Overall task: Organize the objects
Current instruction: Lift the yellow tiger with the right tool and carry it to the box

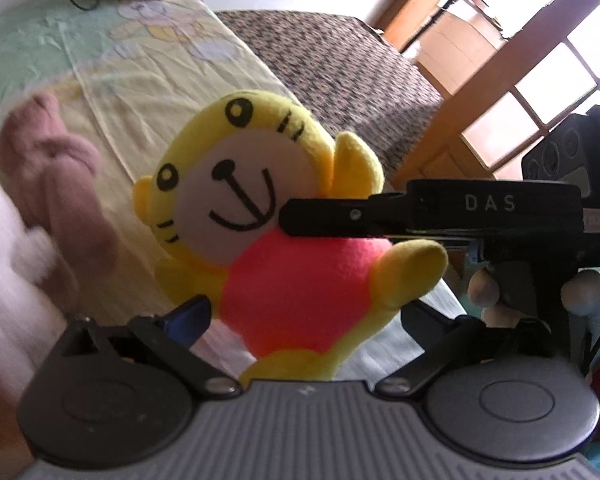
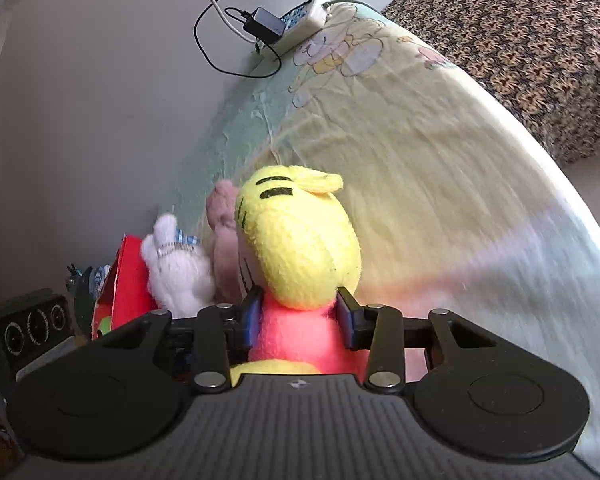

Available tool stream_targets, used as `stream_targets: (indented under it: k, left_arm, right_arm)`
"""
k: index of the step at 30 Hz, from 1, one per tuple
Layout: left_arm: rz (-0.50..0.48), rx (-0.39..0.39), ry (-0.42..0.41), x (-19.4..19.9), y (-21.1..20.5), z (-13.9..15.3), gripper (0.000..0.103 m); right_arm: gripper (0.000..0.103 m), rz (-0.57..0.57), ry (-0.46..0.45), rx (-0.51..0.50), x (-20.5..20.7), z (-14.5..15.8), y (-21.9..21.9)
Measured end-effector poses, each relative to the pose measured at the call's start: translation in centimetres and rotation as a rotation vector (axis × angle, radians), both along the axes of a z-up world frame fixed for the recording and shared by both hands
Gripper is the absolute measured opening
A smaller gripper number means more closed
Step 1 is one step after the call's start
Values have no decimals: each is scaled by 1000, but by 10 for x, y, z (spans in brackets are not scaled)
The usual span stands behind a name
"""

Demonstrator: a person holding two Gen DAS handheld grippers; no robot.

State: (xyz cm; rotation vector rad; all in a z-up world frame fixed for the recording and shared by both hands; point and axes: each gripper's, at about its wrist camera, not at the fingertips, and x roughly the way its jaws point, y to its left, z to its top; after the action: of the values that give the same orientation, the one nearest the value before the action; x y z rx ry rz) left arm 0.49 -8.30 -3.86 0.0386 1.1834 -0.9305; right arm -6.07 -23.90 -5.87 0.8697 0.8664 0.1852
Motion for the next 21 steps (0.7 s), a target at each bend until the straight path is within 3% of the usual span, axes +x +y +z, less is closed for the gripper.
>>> stream_targets:
  k: [9,17,21]
  left_arm:
    - [-6,-78,70,-26,22,0,100]
    - [140,-145,169,-23,58,-10,100]
    - [161,-169,121,-30,64,2,99]
  right_arm:
    - [39,-16,21,26,-25,-6,0]
    - [39,66,-70,62,-31,7,15]
    - [39,70,-107,88,-30,13,14]
